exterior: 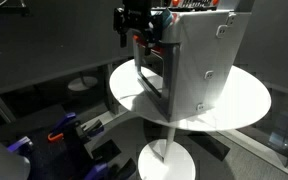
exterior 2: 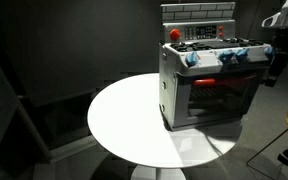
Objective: Press a switch on the stove
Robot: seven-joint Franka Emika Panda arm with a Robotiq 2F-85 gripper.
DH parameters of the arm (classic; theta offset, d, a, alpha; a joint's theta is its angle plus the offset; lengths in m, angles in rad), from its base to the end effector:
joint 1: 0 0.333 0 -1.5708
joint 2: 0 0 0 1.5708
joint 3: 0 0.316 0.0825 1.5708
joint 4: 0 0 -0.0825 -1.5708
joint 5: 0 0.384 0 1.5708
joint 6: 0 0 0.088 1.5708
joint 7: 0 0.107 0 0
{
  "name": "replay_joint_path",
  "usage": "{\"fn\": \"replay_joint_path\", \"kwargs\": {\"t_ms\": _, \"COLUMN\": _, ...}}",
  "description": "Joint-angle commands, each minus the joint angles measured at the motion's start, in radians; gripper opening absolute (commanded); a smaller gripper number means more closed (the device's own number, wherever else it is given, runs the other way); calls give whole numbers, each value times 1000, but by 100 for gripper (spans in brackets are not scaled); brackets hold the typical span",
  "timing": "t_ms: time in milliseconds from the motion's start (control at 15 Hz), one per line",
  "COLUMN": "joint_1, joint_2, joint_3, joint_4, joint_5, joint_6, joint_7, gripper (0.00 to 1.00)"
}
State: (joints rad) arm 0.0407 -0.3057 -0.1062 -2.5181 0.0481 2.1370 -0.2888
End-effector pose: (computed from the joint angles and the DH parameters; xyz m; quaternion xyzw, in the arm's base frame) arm 0.4196 -0.0249 0.3815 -0.9935 -0.1007 0.0319 0.0419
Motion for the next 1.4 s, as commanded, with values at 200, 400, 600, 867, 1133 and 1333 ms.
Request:
{"fn": "replay_joint_path", "kwargs": {"t_ms": 200, "joint_1": -12, "joint_2": 0, "joint_3": 12, "joint_4": 1, "joint_5": 4, "joint_6": -2, "joint_7": -3, "gripper": 100}}
{"fn": "replay_joint_path", "kwargs": {"t_ms": 400, "joint_1": -5, "joint_2": -28, "joint_3": 20, "joint_4": -9, "joint_5": 8, "joint_6": -15, "joint_7": -1, "gripper": 100}}
{"fn": "replay_joint_path", "kwargs": {"t_ms": 600, "joint_1": -2, "joint_2": -59, "joint_3": 39, "joint_4": -14, "joint_5": 2, "joint_6": -56, "joint_7": 16, "gripper": 100}}
{"fn": "replay_joint_path", "kwargs": {"t_ms": 867, "joint_1": -2, "joint_2": -118, "joint_3": 67, "joint_4": -9, "joint_5": -8, "joint_6": -128, "joint_7": 52, "gripper": 100}}
{"fn": "replay_joint_path", "kwargs": {"t_ms": 1133, "joint_1": -5, "joint_2": -188, "joint_3": 86, "joint_4": 11, "joint_5": -35, "joint_6": -107, "joint_7": 67, "gripper": 100}}
{"fn": "replay_joint_path", "kwargs": {"t_ms": 1333, "joint_1": -6, "joint_2": -218, "joint_3": 88, "joint_4": 39, "joint_5": -54, "joint_6": -75, "joint_7": 69, "gripper": 100}}
